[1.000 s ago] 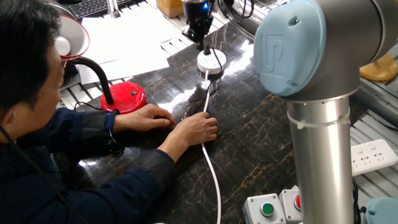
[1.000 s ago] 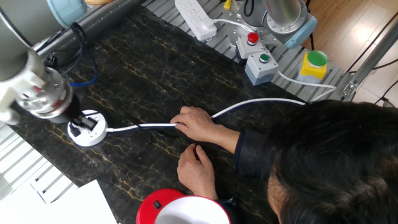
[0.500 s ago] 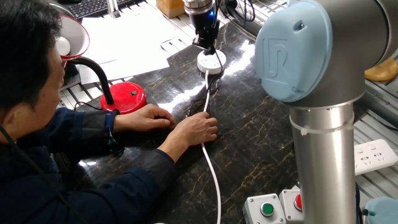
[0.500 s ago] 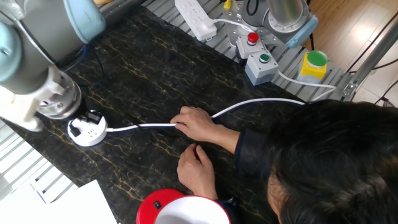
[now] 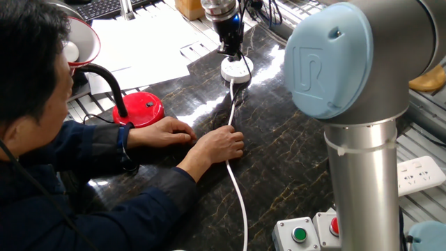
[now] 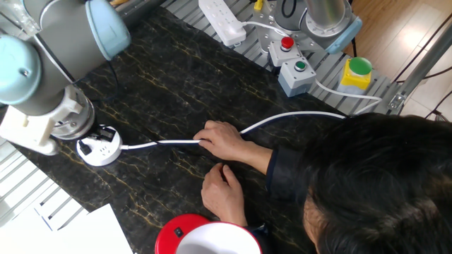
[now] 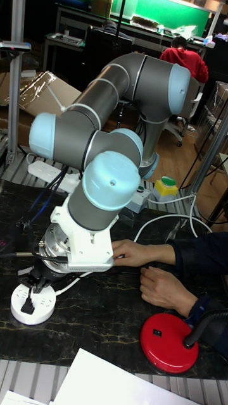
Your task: Plug in the power cord of the desk lamp, turn on the socket, and light up the desk lamp
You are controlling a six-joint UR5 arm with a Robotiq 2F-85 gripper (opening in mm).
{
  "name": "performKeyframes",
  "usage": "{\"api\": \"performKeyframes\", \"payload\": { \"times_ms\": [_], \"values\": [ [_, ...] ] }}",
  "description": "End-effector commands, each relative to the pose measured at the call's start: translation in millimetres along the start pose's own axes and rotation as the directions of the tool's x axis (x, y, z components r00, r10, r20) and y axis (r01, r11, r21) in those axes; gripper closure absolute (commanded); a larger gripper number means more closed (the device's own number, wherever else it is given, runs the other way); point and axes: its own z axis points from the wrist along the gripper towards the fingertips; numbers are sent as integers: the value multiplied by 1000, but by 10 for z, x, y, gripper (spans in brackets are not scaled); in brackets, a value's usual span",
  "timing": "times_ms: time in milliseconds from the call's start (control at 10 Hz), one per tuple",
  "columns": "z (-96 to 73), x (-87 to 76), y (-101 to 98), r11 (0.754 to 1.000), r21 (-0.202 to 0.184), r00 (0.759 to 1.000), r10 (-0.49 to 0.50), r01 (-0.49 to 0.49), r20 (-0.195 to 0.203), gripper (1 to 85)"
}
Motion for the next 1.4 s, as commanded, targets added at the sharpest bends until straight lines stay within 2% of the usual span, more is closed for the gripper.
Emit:
{"api": "performKeyframes", "payload": {
  "times_ms": [0, 400, 1000, 1300],
  "values": [
    [68, -69, 25, 1000, -1, 1000, -7, 7, 9, 847],
    [165, 30, -40, 999, 26, 999, -27, 27, -18, 847],
    [298, 78, 9, 999, 22, 999, -29, 29, -15, 847],
    [295, 13, 50, 999, 26, 1000, -19, 20, -13, 847]
  ]
}}
